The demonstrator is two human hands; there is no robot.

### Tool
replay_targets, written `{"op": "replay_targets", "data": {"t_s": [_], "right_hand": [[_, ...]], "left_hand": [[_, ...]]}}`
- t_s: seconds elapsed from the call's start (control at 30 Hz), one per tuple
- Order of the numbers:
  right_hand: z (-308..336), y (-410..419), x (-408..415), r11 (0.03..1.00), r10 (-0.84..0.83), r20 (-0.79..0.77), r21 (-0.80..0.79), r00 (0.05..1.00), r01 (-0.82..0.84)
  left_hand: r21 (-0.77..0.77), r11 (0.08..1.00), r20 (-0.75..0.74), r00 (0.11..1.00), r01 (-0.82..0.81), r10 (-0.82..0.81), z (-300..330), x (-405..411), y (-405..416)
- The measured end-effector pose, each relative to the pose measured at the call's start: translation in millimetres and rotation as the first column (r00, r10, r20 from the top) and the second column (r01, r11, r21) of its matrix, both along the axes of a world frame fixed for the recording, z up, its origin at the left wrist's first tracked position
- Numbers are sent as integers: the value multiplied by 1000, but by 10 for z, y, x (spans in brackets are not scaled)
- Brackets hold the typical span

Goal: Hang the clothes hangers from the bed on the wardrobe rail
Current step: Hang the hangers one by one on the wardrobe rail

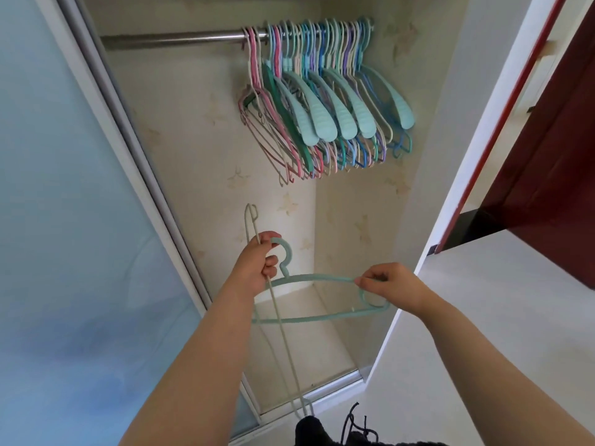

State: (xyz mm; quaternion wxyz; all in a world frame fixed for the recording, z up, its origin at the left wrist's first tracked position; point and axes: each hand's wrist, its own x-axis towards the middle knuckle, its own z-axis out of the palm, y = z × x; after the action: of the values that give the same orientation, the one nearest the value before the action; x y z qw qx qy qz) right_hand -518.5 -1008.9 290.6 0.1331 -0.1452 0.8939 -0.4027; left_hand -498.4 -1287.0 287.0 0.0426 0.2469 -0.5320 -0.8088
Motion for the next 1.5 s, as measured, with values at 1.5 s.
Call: {"op": "replay_targets", "data": {"t_s": [1.5], "right_hand": [[999, -257, -157, 988, -52, -478, 102, 877, 114]], "left_hand": [[-410, 784, -203, 884, -467, 420, 216, 146, -390]]}}
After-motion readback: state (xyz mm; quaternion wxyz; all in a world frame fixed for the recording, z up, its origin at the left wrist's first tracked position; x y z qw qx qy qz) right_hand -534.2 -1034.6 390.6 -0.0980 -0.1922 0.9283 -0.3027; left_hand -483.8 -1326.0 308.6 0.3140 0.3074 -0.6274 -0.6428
